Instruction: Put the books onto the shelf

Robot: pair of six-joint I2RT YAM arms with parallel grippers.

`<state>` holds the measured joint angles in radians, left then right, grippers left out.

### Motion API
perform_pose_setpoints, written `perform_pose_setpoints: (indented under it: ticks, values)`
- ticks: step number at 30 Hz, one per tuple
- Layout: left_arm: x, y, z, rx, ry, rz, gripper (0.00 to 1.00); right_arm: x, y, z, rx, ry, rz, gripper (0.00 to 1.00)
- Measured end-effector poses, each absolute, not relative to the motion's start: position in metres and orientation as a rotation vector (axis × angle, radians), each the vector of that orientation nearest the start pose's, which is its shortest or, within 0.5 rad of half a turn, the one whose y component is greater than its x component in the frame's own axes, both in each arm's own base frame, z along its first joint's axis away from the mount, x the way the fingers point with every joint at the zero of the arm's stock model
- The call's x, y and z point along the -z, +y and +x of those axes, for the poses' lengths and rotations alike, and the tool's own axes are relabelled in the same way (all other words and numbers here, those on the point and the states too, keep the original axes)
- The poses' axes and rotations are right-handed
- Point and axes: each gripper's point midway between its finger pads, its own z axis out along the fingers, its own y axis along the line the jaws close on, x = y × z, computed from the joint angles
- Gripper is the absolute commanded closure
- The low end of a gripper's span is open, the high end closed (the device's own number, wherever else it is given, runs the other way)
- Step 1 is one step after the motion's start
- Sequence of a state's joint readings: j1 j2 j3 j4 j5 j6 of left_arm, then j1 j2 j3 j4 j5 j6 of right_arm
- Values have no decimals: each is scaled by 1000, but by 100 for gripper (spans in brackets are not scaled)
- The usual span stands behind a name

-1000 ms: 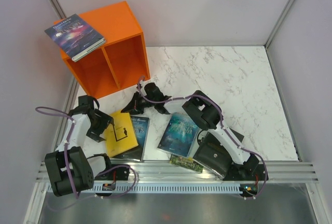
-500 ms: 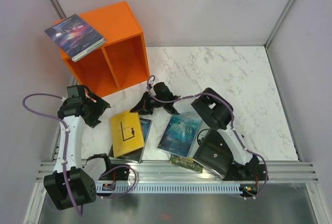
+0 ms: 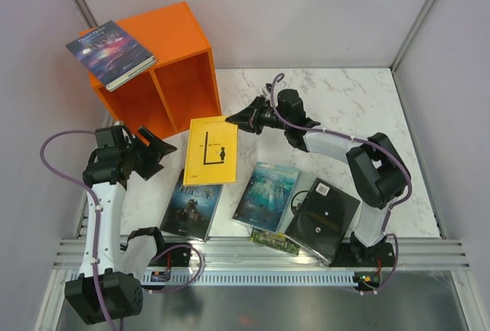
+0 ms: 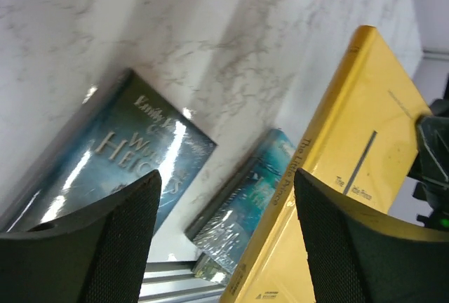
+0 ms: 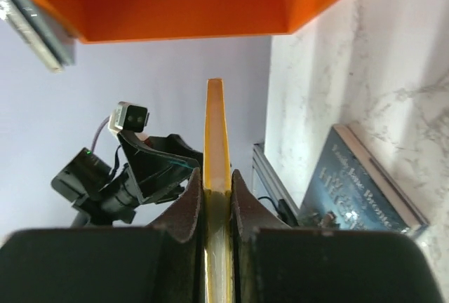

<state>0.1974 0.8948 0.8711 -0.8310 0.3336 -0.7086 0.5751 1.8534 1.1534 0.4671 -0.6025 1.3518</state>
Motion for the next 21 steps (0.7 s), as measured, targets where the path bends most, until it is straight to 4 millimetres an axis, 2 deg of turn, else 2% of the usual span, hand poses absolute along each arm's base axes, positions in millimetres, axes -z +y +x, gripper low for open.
perform_pose_setpoints:
  ticks: [3, 8, 12, 16, 21]
  values:
    - [-200, -55, 251, 783, 2223, -830, 21, -219, 385, 353, -1808, 2159, 321, 100]
    - [-244, -78, 264, 976, 2109, -675, 21, -221, 386, 351, -1830, 2176, 337, 100]
    - [-269, -92, 260, 1069, 2039, -572, 21, -226, 387, 354, -1862, 2166, 371, 100]
    - [-274, -98, 253, 1102, 2009, -532, 22, -241, 390, 359, -1931, 2112, 398, 100]
    - [-259, -100, 248, 1118, 2034, -555, 26, -260, 392, 362, -2038, 2025, 428, 100]
